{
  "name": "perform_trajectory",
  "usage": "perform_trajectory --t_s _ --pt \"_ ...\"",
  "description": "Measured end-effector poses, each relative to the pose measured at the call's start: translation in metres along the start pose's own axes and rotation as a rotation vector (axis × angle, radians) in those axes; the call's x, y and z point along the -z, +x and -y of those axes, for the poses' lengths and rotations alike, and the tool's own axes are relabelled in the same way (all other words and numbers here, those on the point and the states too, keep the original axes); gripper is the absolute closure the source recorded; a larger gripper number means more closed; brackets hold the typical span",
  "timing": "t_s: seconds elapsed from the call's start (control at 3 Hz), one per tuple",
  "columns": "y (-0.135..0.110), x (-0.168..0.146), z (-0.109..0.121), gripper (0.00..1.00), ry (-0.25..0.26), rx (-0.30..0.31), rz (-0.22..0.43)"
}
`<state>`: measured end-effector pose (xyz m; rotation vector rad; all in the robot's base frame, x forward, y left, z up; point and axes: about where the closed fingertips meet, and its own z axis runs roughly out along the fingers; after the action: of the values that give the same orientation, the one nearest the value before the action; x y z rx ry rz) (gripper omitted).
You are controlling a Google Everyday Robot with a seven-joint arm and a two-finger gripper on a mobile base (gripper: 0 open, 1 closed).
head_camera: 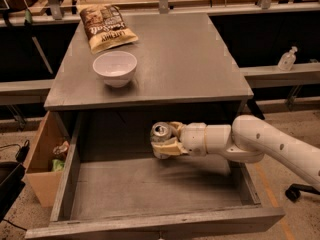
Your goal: Pick 7up can from top drawer and place on counter
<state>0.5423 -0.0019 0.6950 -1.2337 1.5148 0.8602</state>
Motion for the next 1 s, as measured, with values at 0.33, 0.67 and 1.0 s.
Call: perform_trajectory --t_s 0.33,0.67,1.0 --pt "-0.045 0.059 0.007 1.0 0.033 -0.034 -0.026" --pt "-0.099 0.129 0.021 1.0 0.073 -0.11 -0.052" --pt "-0.135 0.163 0.036 1.0 0.099 -0.148 -0.055"
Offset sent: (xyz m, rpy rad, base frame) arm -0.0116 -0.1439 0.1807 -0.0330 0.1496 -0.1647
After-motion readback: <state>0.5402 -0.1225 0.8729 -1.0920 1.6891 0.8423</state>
